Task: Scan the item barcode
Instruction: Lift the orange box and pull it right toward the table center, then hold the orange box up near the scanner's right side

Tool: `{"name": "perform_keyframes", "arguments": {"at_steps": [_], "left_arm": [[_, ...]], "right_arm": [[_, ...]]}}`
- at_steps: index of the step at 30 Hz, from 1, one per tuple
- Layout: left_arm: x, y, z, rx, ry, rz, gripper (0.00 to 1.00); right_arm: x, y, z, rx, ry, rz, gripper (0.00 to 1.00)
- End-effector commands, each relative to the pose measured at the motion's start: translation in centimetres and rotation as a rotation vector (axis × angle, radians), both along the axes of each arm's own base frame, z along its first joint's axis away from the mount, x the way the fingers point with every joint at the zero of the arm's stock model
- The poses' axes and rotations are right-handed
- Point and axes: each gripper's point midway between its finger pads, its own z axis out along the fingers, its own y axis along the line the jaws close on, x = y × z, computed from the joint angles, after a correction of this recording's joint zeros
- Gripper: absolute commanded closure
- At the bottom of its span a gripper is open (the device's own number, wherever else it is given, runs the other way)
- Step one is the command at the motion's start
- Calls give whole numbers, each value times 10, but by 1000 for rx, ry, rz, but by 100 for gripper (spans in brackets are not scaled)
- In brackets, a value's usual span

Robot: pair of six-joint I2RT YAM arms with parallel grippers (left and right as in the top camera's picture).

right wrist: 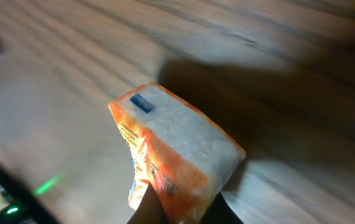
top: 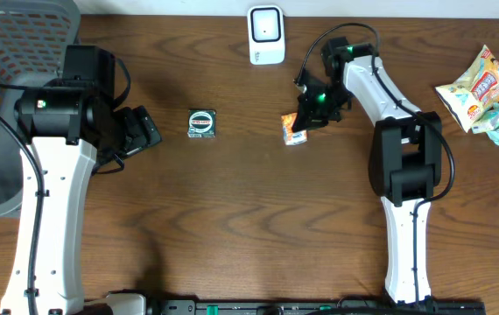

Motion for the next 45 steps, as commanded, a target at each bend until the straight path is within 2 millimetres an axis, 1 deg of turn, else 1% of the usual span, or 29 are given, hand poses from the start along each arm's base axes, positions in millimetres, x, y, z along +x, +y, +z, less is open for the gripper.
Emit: {"name": "perform_keyframes", "arguments": {"at_steps": [1, 3, 5, 10, 14, 18, 24, 32, 35, 38, 45], "left_arm": [[-1, 1, -1, 4, 10, 11, 2], [-1, 1, -1, 4, 10, 11, 2], [-1, 1, -1, 4, 10, 11, 2], [-1, 1, -1, 4, 10, 11, 2], [-1, 1, -1, 4, 10, 11, 2], [-1, 1, -1, 4, 10, 11, 2], [-1, 1, -1, 4, 10, 11, 2], [-1, 1, -1, 4, 10, 11, 3], [-1, 1, -1, 4, 10, 11, 2], [-1, 1, -1, 4, 10, 11, 2], [-1, 1, -1, 4, 10, 11, 2]], "right_arm": [[13, 19, 52, 264, -62, -3, 99], [18, 26, 79, 417, -122, 30, 99], [20, 28, 101, 537, -168, 51, 99], [20, 28, 141, 795, -243, 77, 99], [13, 25, 159, 910, -291, 99, 99], [3, 21, 164, 933, -304, 113, 99], [-19, 19, 175, 965, -309, 144, 99], [-20, 20, 175, 960, -295, 142, 99], [-22, 23, 180, 962, -303, 154, 99], [-27, 26, 196, 964, -340, 182, 99], [-49, 25, 258, 959, -508, 278, 99]]}}
